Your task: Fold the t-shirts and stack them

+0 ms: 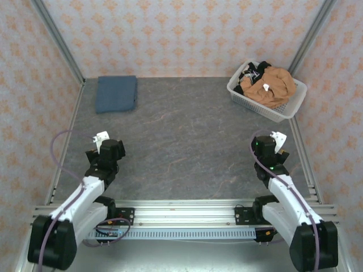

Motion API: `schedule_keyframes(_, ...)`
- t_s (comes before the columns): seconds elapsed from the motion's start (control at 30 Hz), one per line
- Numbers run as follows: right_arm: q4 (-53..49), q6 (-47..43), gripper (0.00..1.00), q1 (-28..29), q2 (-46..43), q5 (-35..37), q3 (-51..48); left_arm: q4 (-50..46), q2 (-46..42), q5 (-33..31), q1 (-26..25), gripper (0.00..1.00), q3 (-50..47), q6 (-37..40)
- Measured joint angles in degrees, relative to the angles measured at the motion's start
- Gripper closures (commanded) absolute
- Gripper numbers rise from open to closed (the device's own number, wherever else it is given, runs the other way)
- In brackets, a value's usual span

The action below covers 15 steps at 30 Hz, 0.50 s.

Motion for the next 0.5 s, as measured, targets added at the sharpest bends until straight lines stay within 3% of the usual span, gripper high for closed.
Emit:
schedule_keyframes(0.27, 20.26, -4.31, 0.01, -4.94, 16.61, -5.14, -1.16, 16.79, 21.05, 6.91, 3.78, 0.0, 5.7, 3.19)
schedule_keyframes(0.5, 35.95, -5.07, 0.01, -6.64, 28.15, -10.64, 0.68, 29.44, 27.36, 13.66, 6.95, 0.0, 7.74, 6.19)
